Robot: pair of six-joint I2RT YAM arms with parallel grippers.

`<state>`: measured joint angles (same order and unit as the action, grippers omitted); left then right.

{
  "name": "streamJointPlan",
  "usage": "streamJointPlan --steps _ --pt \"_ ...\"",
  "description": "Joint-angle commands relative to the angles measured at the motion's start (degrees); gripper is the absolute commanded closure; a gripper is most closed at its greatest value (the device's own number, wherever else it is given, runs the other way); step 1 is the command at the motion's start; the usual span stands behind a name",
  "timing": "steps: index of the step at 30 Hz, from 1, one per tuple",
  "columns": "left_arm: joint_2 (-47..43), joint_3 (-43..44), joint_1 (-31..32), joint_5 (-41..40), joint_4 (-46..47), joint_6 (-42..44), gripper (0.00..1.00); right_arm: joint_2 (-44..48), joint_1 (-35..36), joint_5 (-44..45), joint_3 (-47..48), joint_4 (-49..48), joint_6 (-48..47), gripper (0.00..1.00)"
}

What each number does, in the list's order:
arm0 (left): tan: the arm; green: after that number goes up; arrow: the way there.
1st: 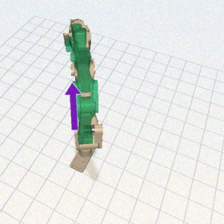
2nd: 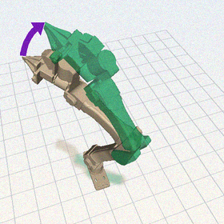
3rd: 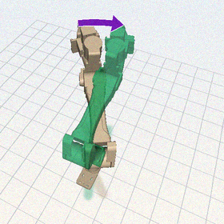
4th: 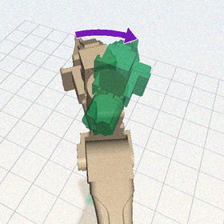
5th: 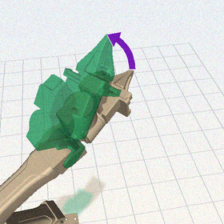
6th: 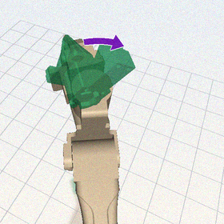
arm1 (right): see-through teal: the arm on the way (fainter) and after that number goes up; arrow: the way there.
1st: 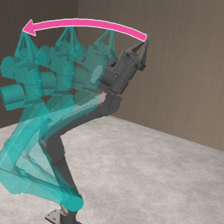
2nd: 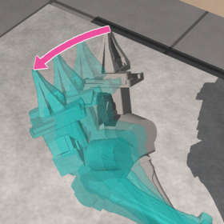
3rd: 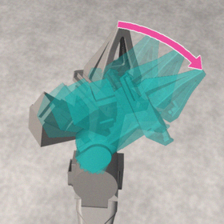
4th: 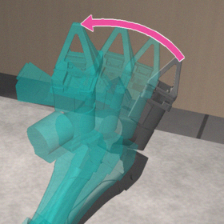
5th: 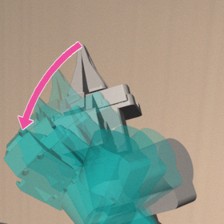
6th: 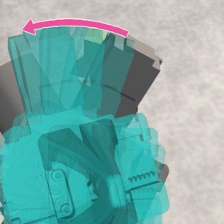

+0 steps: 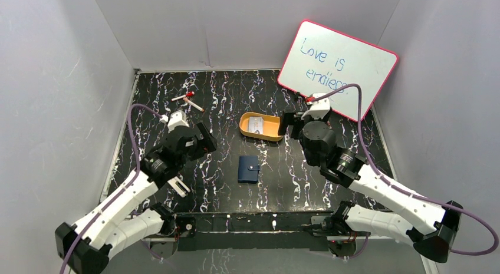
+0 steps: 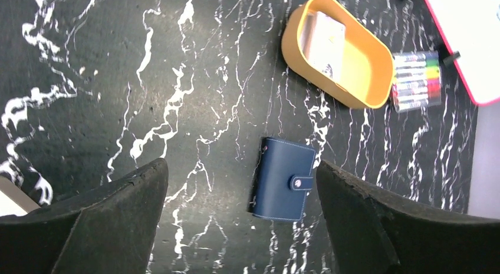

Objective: Put the credit cards into the card holder
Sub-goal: Reset both arms

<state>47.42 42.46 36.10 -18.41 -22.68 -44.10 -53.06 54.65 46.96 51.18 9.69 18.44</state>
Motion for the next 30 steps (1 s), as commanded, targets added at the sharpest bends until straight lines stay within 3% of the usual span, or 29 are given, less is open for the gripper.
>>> streamJointPlan --steps 1,3,6,8,9,11,14,18,20,24,30 --pt "6.2 6.5 0.0 -5.2 -8.9 -16.3 0.07 0.7 0.1 -3.0 2.1 -23.4 -18.2 0.01" --pt "8.3 9.4 0.0 -4.0 -9.1 -15.2 0.07 -3.4 0.2 -6.9 9.6 -18.7 -18.3 0.01" --pt "11.1 18.7 0.0 -2.5 -10.0 -8.0 0.14 -10.7 0.3 -4.7 23.6 -8.2 -20.1 0.02" --pt "13.5 27.2 0.0 -2.7 -11.3 -1.8 0.22 -11.8 0.3 -3.3 29.5 -6.8 -23.1 0.01" --pt "14.9 32.0 0.0 -1.7 -12.8 2.7 0.20 -11.0 0.2 -2.9 30.8 -8.8 -24.6 0.01" --pt "15.5 38.2 0.0 2.2 -9.9 13.8 0.17 -8.5 0.3 -5.0 31.6 -13.2 -27.7 0.01" --pt "13.0 42.4 0.0 3.5 -5.4 19.6 0.08 -5.2 0.3 -8.1 33.4 -10.7 -31.9 0.01" --pt "8.5 46.2 0.0 7.1 -4.3 29.7 0.07 4.1 0.3 -7.1 28.7 -8.3 -32.2 0.01" --pt "5.7 47.0 0.0 4.3 -2.7 30.3 0.07 8.3 0.3 -7.0 25.1 -10.5 -31.5 0.01" --pt "4.0 50.1 0.0 3.8 0.0 31.4 0.07 8.0 0.2 -6.7 31.7 5.1 -25.4 0.01" --pt "8.5 59.0 2.2 -1.0 0.7 32.6 0.07 7.6 0.3 -11.8 36.1 -0.3 -26.6 0.01"
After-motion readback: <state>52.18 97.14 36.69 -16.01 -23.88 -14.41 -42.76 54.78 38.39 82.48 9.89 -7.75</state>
